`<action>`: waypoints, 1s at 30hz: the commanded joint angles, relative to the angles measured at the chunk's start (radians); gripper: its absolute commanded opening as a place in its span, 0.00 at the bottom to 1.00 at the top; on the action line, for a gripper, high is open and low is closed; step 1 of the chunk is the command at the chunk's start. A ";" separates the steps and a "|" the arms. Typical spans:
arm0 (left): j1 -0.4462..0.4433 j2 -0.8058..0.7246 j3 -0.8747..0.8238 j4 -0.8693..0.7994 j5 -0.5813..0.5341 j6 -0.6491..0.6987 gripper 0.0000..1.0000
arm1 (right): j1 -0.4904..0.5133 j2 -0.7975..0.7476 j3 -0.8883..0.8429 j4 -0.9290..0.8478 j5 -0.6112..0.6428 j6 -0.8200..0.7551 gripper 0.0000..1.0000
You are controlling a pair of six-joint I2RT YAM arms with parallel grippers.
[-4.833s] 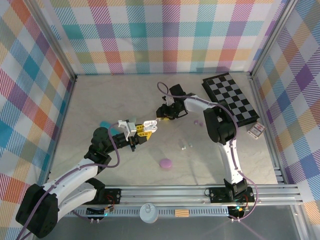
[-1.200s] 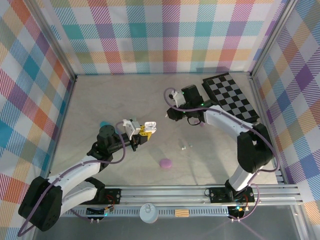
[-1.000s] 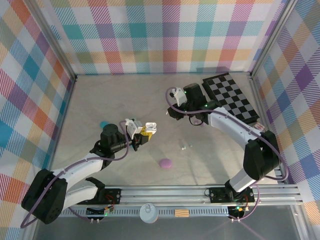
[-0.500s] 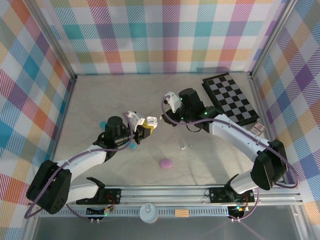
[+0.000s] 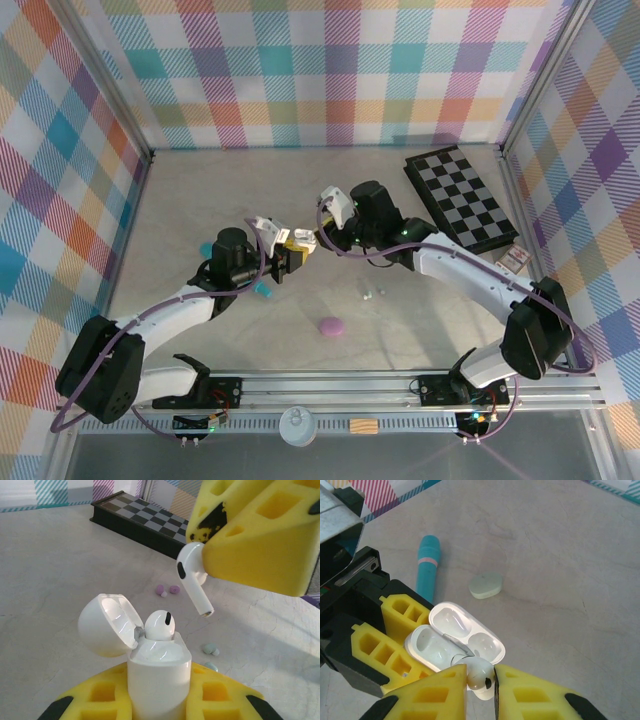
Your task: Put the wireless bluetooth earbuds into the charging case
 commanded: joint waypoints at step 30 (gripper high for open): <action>0.038 -0.185 -0.072 -0.116 -0.131 0.080 0.00 | -0.039 -0.016 -0.413 0.039 0.116 0.289 0.21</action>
